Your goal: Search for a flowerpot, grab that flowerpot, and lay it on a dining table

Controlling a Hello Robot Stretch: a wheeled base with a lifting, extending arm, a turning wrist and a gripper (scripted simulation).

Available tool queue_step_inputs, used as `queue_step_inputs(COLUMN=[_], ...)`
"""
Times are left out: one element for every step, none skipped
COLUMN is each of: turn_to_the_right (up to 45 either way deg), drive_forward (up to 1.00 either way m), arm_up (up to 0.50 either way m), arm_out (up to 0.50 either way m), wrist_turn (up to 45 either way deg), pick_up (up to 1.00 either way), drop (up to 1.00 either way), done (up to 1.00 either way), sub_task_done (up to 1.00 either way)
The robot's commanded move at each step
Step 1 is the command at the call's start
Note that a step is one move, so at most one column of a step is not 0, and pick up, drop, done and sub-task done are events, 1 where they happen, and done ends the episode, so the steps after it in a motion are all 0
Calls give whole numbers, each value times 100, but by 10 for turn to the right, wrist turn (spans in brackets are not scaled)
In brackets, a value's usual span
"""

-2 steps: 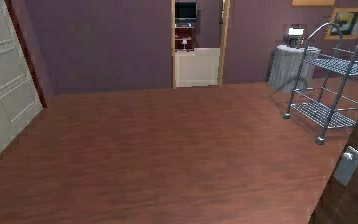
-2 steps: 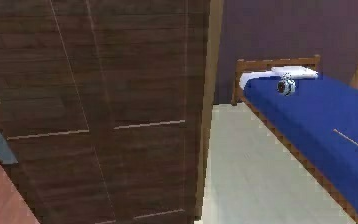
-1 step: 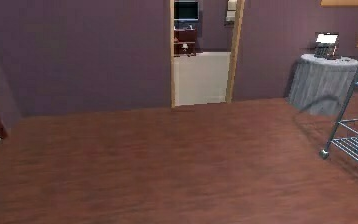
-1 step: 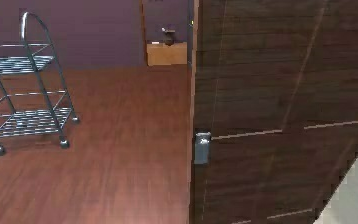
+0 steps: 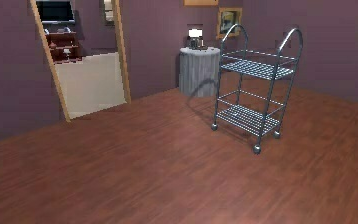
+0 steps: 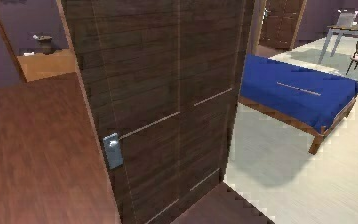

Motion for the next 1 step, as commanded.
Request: queue_step_inputs(turn_to_the_right=[0], drive_forward=[15], arm_up=[0], arm_out=[0], wrist_turn=[0], pick_up=[0], drop=[0], done=[0], sub_task_done=[0])
